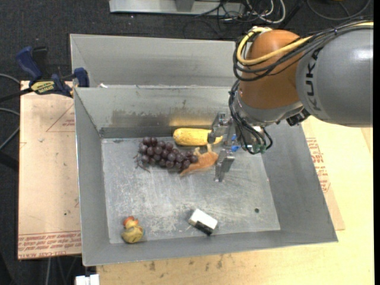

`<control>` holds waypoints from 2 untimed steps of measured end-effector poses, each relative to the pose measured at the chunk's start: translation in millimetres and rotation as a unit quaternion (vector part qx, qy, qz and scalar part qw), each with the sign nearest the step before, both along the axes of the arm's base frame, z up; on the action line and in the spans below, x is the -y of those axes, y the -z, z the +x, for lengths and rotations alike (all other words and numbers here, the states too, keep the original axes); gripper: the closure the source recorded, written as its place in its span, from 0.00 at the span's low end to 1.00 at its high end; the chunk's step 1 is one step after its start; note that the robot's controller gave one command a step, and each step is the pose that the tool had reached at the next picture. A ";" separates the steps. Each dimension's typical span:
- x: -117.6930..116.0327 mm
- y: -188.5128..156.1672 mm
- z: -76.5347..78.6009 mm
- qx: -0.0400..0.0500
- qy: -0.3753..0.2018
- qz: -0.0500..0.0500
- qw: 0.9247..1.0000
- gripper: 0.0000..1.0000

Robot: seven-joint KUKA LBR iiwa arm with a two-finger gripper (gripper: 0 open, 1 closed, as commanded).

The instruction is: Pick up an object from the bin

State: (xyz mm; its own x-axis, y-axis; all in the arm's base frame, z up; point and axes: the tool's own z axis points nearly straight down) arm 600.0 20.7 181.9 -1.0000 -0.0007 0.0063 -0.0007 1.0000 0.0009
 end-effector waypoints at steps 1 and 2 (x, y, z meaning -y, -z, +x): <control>0.1 -4.2 1.8 0.004 0.000 0.000 1.000 0.00; -32.3 63.6 15.0 0.007 -0.005 0.000 1.000 0.00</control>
Offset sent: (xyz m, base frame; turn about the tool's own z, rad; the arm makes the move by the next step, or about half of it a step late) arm 0.0205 0.0530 -0.1119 -0.0166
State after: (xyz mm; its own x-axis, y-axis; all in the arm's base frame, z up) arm 615.0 53.1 118.3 -0.9999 -0.0111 -0.0067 -0.0111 0.9999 0.0011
